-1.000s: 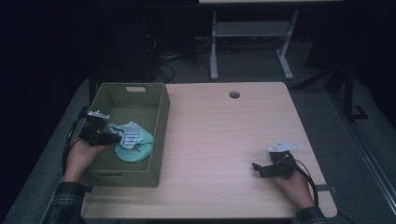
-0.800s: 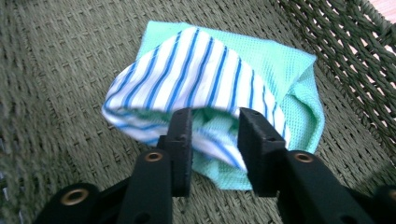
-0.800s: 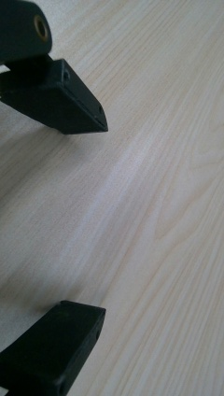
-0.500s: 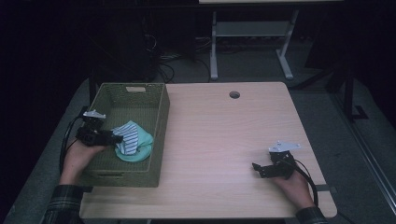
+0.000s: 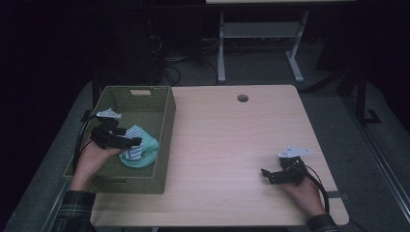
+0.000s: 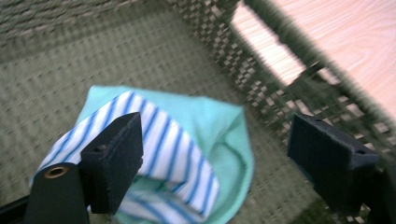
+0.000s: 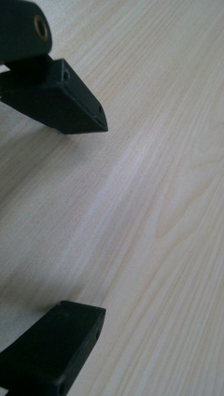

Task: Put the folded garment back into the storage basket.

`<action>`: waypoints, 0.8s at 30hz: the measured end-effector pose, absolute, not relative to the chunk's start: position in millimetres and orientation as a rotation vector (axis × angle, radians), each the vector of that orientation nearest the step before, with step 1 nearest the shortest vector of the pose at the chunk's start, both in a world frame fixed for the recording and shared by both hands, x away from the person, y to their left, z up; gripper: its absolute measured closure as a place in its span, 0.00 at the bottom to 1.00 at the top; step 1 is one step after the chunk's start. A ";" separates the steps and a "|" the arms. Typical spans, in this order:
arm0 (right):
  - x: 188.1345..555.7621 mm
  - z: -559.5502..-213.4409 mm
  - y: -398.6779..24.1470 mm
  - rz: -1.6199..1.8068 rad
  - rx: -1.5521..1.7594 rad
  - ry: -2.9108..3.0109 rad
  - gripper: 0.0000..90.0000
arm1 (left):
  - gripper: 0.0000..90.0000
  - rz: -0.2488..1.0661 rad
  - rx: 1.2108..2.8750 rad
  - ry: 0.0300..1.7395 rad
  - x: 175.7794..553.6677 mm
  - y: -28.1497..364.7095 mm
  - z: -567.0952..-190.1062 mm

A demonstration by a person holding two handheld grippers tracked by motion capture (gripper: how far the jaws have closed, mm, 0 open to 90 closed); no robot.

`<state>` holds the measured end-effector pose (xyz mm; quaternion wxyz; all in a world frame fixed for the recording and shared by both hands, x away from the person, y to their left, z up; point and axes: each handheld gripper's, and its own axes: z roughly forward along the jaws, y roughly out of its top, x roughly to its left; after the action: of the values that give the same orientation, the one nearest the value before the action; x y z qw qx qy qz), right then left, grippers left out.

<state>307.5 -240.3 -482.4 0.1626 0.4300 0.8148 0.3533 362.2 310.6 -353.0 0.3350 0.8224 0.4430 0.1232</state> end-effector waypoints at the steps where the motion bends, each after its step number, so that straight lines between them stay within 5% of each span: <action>1: 307.5 -482.4 -240.3 1.008 1.227 2.324 0.10 | 0.18 0.323 2.147 1.148 361.2 307.1 -351.0; 24: 307.5 -482.4 -240.3 1.008 1.226 2.324 0.10 | 0.18 0.268 2.119 0.970 349.8 212.1 -338.4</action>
<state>307.5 -240.3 -482.4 0.1628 0.4299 0.8147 0.3535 349.8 212.1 -338.4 0.3876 0.8327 0.3812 0.1055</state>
